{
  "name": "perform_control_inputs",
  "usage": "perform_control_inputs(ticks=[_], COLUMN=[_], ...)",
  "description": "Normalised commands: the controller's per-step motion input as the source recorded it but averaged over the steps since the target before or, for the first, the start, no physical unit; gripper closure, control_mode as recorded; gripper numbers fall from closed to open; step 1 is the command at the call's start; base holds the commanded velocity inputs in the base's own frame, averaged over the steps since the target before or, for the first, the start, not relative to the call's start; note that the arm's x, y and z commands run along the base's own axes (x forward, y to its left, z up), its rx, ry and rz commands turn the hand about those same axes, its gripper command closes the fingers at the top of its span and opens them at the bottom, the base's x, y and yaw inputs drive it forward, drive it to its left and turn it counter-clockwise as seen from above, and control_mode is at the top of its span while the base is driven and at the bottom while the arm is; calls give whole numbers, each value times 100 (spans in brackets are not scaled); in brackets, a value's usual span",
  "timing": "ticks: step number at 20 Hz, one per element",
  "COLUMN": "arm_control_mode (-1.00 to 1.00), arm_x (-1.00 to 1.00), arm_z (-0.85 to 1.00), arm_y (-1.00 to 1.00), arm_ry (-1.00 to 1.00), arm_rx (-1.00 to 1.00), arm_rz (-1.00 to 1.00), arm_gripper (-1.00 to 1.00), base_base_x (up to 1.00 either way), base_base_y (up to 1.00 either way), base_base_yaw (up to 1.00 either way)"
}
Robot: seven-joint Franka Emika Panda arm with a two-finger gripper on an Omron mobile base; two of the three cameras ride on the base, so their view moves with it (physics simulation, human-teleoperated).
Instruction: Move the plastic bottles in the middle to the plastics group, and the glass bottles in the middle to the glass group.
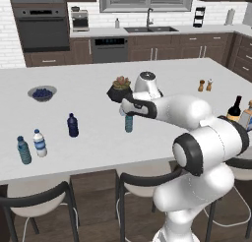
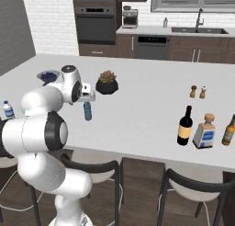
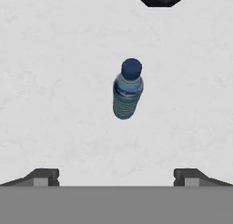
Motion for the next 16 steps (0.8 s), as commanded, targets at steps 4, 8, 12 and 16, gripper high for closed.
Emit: perform_control_inputs(ticks=[4, 8, 12, 16], arm_control_mode=[-100, -100, -100, -100], arm_x=[50, 26, 20, 9], arm_z=[-16, -4, -16, -24], arm_y=[0, -16, 0, 5], arm_ry=[0, 0, 0, 0], arm_rx=[0, 0, 0, 0], arm_rz=[0, 0, 0, 0], arm_gripper=[-100, -100, -100, -100], base_base_x=[0, 0, 0, 0], base_base_y=[0, 0, 0, 0], base_base_yaw=[0, 0, 0, 0])
